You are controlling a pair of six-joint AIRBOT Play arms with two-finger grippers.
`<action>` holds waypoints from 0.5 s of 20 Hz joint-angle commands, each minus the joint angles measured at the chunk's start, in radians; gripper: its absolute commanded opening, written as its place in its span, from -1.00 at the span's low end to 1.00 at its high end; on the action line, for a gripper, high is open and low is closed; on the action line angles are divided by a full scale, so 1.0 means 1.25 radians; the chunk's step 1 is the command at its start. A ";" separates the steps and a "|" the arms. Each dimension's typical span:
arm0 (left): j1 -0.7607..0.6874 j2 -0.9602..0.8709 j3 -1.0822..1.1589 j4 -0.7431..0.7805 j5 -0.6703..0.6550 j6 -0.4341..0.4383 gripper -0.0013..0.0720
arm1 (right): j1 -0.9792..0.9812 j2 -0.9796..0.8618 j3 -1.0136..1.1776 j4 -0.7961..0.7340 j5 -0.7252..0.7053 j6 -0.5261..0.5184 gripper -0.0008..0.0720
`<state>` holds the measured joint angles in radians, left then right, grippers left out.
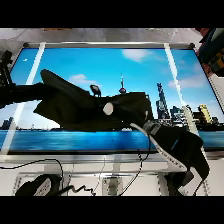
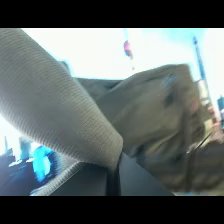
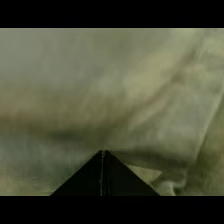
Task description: Fold the clothes and pants, and hang the long-sleeved shirts on hangers.
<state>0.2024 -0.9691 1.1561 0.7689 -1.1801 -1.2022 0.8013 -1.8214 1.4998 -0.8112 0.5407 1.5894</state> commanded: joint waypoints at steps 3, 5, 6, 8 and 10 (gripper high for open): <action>-0.104 -0.042 0.008 -0.097 0.077 0.002 -0.91 | -0.053 0.035 -0.002 -0.185 0.046 0.021 -0.89; -0.197 -0.098 0.008 -0.096 0.102 0.004 -0.91 | -0.158 0.087 -0.002 -0.245 0.096 0.020 -0.89; -0.256 -0.135 0.008 -0.096 0.142 0.004 -0.92 | -0.218 0.119 -0.002 -0.269 0.118 0.020 -0.89; -0.378 -0.211 0.008 -0.124 0.247 0.003 -0.92 | -0.336 0.184 -0.002 -0.306 0.160 0.016 -0.89; -0.501 -0.306 0.018 -0.200 0.387 0.004 -0.92 | -0.444 0.238 -0.002 -0.330 0.210 0.011 -0.89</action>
<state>-0.2356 -1.2205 1.1687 0.6102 -0.9112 -1.1999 0.4259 -1.6169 1.4982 -1.1400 0.7036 1.6108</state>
